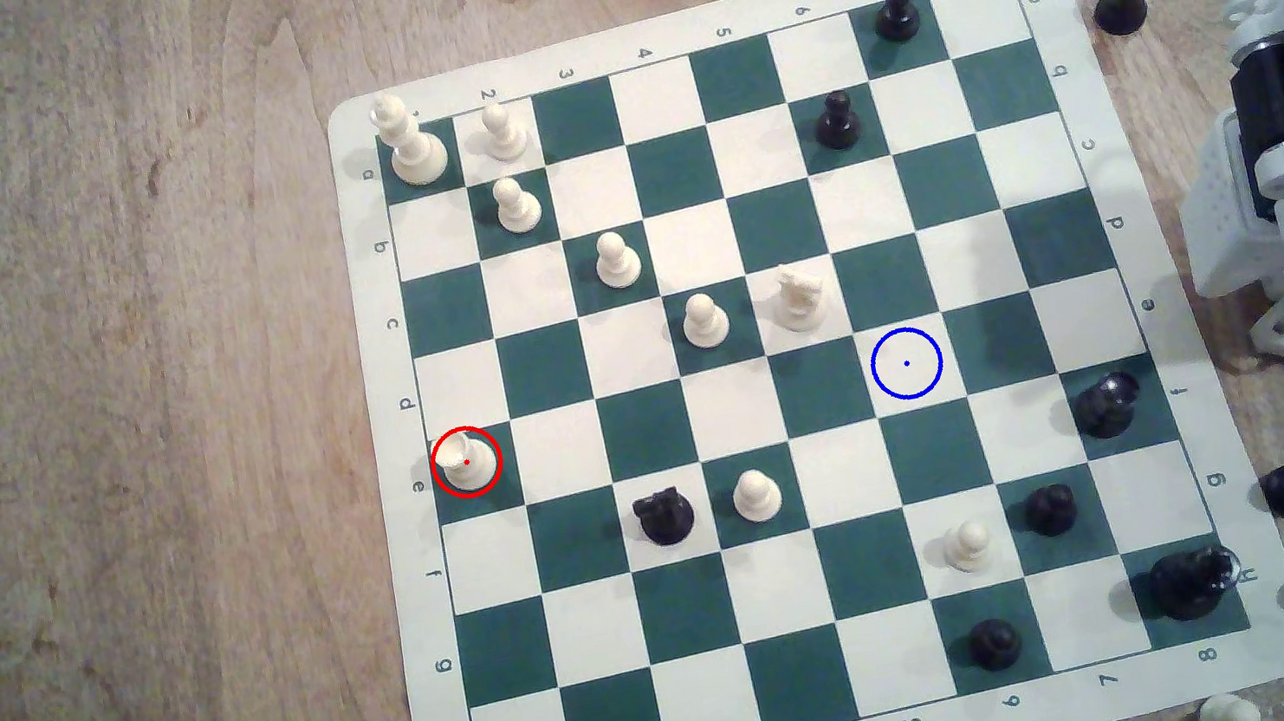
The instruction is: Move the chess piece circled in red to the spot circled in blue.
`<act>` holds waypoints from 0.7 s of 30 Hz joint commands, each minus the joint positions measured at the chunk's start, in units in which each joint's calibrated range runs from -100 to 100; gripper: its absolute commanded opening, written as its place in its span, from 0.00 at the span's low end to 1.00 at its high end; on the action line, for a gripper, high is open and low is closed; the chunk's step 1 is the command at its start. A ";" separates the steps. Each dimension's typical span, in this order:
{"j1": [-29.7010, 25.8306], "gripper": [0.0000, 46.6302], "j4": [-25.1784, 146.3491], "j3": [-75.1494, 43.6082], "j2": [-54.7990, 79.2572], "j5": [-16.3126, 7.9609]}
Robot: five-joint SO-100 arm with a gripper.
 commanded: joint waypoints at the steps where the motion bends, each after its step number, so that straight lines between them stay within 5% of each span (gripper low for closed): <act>1: -3.22 0.00 5.85 1.17 -0.11 0.15; 8: -4.16 0.00 27.31 1.17 -0.03 -0.05; 16: 1.00 0.00 49.17 0.63 -0.03 -0.15; 21: 2.88 0.00 81.77 -7.44 0.06 -0.24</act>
